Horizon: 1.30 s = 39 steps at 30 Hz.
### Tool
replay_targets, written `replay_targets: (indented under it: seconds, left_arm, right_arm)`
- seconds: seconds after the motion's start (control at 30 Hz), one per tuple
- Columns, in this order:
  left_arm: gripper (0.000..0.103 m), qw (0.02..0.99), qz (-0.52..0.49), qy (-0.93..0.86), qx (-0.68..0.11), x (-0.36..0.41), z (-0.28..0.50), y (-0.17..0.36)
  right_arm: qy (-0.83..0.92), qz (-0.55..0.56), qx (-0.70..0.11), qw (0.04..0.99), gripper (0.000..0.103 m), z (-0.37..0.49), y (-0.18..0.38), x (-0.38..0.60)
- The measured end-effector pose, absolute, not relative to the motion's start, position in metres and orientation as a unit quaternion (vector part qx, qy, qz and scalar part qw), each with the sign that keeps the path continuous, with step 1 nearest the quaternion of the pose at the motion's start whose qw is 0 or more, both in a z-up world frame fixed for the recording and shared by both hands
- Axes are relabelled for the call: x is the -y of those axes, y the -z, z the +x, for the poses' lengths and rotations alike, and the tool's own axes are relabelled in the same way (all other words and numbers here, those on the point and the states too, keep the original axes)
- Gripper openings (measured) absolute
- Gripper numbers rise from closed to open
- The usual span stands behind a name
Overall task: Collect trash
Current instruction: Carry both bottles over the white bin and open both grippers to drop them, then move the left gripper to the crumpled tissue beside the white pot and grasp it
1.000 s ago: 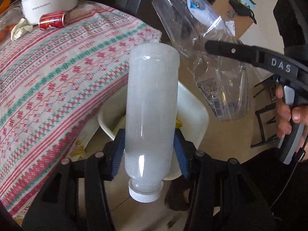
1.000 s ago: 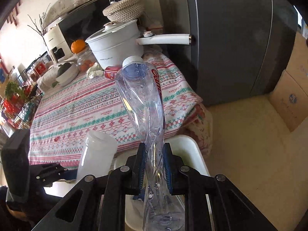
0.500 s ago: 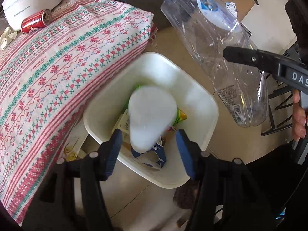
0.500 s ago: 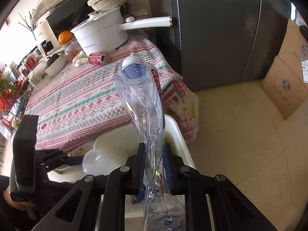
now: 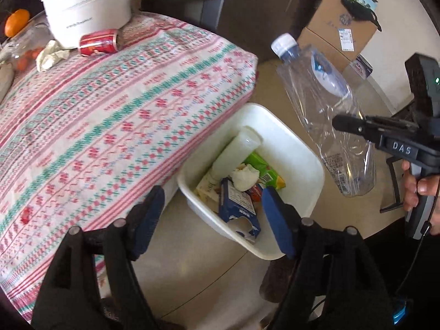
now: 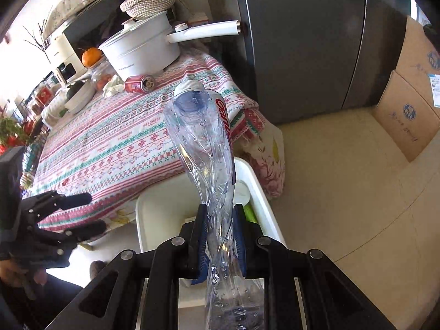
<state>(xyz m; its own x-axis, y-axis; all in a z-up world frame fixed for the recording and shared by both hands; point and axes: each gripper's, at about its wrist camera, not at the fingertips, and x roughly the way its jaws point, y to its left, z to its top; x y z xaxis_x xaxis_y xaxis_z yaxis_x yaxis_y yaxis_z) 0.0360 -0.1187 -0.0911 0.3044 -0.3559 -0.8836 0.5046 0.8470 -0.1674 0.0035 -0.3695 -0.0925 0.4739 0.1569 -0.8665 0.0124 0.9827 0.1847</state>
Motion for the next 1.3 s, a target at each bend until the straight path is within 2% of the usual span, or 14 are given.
replay_targets:
  seconds: [0.5, 0.57, 0.63, 0.67, 0.9, 1.3]
  left_arm:
    - [0.087, 0.843, 0.051, 0.203, -0.496, 0.058, 0.060, 0.062]
    - [0.088, 0.843, 0.052, 0.200, -0.496, 0.053, 0.060, 0.061]
    - [0.089, 0.844, 0.053, 0.197, -0.496, 0.049, 0.060, 0.060]
    - [0.089, 0.844, 0.054, 0.195, -0.496, 0.047, 0.060, 0.060]
    - [0.090, 0.846, 0.063, 0.175, -0.500, 0.024, 0.065, 0.059]
    - [0.090, 0.857, -0.012, 0.115, -0.501, -0.043, 0.085, 0.043]
  right_arm:
    - [-0.045, 0.078, -0.535, 0.840, 0.021, 0.015, 0.103, 0.352]
    - [-0.047, 0.077, -0.540, 0.837, 0.030, 0.017, 0.104, 0.349]
    - [-0.045, 0.077, -0.538, 0.838, 0.065, 0.018, 0.102, 0.346]
    - [-0.043, 0.077, -0.534, 0.841, 0.069, 0.018, 0.101, 0.344]
    - [-0.047, 0.056, -0.525, 0.848, 0.073, 0.025, 0.092, 0.324]
    - [-0.077, 0.025, -0.505, 0.859, 0.076, 0.056, 0.074, 0.273]
